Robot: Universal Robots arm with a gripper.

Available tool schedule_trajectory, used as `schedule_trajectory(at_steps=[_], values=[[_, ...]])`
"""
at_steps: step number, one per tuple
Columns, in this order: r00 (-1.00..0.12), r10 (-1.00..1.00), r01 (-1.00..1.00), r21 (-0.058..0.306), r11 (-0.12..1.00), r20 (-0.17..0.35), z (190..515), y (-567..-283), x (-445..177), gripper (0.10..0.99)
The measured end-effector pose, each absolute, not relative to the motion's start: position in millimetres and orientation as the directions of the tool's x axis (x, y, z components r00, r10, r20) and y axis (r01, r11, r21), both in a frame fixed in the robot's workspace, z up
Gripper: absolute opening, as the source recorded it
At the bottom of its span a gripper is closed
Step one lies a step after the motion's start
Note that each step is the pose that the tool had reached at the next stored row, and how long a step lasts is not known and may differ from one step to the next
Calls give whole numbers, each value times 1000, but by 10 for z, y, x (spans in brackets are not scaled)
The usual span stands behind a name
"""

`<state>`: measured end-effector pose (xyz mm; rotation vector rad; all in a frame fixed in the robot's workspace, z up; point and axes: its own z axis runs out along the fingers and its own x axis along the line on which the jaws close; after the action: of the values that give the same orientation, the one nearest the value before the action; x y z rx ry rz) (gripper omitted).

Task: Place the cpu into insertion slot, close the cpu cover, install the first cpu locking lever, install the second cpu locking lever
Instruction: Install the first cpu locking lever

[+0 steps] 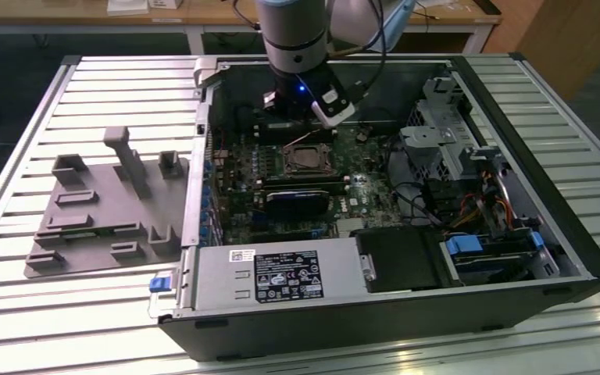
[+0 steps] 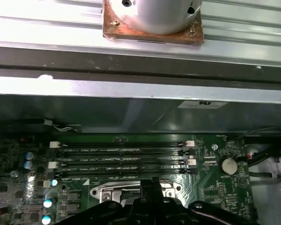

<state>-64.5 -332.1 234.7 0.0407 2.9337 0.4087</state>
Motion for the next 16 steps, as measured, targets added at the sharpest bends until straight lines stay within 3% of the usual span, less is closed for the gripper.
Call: schedule_trajectory(at_steps=[16], values=[[-982, 55, 2, 279, 960, -182, 2185, -3287, -646, 106]])
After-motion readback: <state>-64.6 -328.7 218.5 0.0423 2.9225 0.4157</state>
